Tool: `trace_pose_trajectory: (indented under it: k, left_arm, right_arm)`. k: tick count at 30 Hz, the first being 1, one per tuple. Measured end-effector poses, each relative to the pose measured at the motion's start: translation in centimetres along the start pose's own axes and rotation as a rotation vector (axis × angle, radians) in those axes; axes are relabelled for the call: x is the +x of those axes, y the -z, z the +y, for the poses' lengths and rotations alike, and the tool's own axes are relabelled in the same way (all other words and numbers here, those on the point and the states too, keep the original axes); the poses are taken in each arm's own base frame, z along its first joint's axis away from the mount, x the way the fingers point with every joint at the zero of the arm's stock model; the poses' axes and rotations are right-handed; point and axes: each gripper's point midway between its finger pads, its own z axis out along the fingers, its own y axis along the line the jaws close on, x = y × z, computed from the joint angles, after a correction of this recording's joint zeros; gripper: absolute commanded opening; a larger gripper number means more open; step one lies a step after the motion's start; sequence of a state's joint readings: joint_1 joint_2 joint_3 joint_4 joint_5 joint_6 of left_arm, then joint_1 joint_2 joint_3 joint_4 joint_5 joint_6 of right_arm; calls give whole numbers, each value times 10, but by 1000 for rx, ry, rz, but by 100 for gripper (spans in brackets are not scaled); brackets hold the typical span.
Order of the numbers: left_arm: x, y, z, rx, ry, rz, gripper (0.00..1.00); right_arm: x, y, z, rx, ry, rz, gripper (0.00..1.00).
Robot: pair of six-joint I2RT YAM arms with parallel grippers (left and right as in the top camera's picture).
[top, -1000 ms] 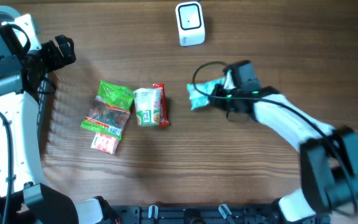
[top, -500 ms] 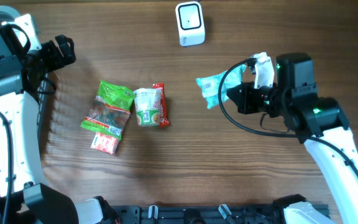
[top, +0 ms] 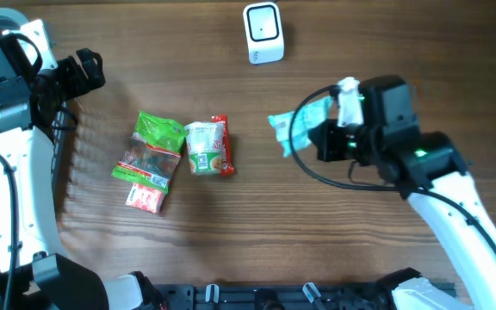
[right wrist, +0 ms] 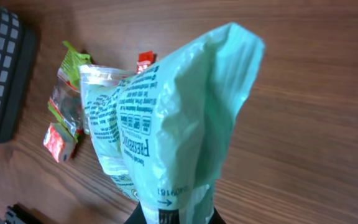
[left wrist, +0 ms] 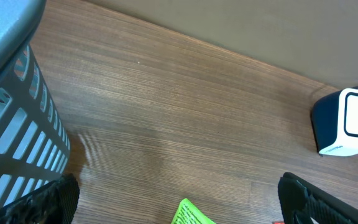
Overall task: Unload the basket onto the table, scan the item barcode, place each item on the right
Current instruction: 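Carry the mint-green pack up to the white scanner window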
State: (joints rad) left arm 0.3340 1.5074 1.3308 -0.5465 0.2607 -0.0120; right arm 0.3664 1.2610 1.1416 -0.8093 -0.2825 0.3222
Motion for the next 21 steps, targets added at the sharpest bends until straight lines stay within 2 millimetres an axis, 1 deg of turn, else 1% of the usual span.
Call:
trace_pose_trajectory:
  k: [1, 2, 5, 7, 8, 9, 12, 14, 16, 17, 18, 19, 21]
  left_arm:
    - [0, 0, 0, 0, 0, 0, 100]
    - [0, 0, 0, 0, 0, 0, 100]
    - [0, 0, 0, 0, 0, 0, 100]
    - [0, 0, 0, 0, 0, 0, 100]
    - [0, 0, 0, 0, 0, 0, 100]
    - [0, 0, 0, 0, 0, 0, 100]
    - [-1, 0, 0, 0, 0, -2, 100]
    - [0, 0, 0, 0, 0, 0, 100]
    - [0, 0, 0, 0, 0, -1, 100]
    - [0, 0, 0, 0, 0, 0, 100]
    - [0, 0, 0, 0, 0, -1, 100]
    - [0, 0, 0, 0, 0, -1, 100]
    - [0, 0, 0, 0, 0, -1, 100]
  right_arm:
    - [2, -10, 7, -2, 10, 15, 4]
    - [5, -18, 10, 1, 17, 31, 4]
    - [8, -30, 10, 22, 22, 56, 4]
    - [8, -30, 6, 41, 18, 56, 4]
    - [1, -26, 6, 59, 19, 42, 4]
    - [-4, -17, 7, 82, 18, 42, 4]
    - [-39, 26, 18, 140, 27, -11, 4]
    - [-69, 60, 29, 176, 49, -65, 4]
    - [-85, 76, 32, 220, 79, -63, 4]
    - [-96, 77, 33, 242, 109, -62, 4]
    - [-103, 75, 30, 272, 129, -51, 4]
    - [-112, 69, 26, 308, 158, -46, 4]
    - [-132, 50, 12, 404, 218, -53, 4]
